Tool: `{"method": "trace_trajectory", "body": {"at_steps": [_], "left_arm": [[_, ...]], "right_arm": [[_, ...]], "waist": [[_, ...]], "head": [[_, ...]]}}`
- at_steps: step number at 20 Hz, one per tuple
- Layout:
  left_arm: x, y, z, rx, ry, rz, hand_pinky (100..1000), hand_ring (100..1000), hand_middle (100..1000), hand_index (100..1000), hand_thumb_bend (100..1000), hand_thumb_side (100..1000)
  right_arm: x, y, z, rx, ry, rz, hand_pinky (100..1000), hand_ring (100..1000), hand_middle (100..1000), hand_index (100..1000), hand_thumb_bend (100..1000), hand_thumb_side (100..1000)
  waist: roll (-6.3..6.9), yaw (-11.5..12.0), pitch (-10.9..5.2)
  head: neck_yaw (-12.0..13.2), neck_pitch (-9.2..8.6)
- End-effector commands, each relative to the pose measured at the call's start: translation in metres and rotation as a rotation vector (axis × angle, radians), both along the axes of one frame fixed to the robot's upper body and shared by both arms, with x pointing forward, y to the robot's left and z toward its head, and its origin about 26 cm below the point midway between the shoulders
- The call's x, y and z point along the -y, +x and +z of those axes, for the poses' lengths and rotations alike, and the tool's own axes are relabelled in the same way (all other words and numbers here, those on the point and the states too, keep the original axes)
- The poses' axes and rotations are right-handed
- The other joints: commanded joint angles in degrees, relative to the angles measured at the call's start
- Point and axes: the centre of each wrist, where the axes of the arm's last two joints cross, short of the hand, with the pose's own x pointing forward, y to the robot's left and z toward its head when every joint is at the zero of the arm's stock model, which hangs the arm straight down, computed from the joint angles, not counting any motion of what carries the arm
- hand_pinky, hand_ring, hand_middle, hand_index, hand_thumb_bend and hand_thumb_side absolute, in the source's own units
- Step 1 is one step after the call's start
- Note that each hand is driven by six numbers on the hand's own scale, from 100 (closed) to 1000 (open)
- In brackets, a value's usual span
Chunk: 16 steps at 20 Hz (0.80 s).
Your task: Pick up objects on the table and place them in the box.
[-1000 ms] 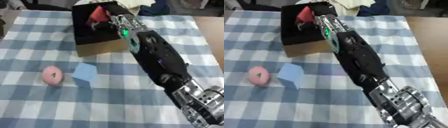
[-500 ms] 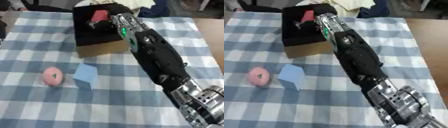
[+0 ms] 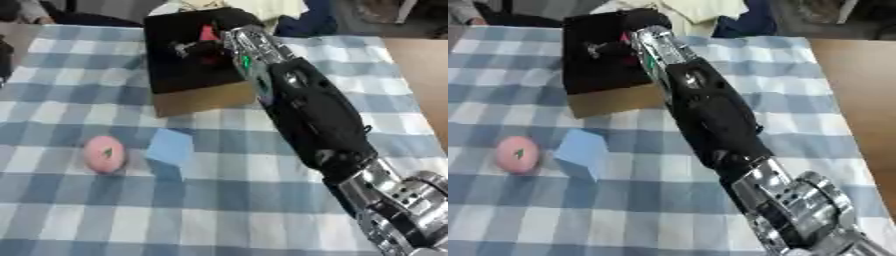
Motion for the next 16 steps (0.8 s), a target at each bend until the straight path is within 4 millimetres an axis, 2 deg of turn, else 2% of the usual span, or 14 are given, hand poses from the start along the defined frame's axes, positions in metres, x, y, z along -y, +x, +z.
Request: {"method": "trace_trajectory", "body": {"at_steps": [1, 4, 8, 16], "left_arm": [[-0.003, -0.004, 0.012, 0.014, 0.054, 0.025, 578, 787, 760, 872, 100, 916], [-0.005, -0.004, 0.015, -0.017, 0.114, 0.067, 587, 788, 760, 876, 100, 925], [-0.007, -0.005, 0.023, -0.076, 0.256, 0.14, 612, 793, 761, 882, 100, 955], [-0.011, -0.008, 0.033, -0.273, 0.554, 0.249, 648, 804, 771, 902, 100, 975]], "right_arm": [[0.014, -0.01, 0.038, 0.085, 0.051, 0.061, 915, 910, 903, 1000, 333, 993], [0.027, -0.028, 0.065, 0.15, 0.097, 0.14, 911, 903, 892, 995, 257, 964], [0.045, -0.058, 0.092, 0.223, 0.145, 0.229, 909, 898, 889, 986, 211, 947], [0.081, -0.121, 0.117, 0.348, 0.2, 0.358, 910, 894, 881, 978, 197, 914]], "waist": [[0.6, -0.27, -1.58], [0.71, -0.85, -1.71], [0.89, -1.84, -1.84], [1.3, -3.82, -1.9]], "head": [[0.33, 0.23], [0.53, 0.78], [0.78, 1.26], [1.89, 1.54]]}}
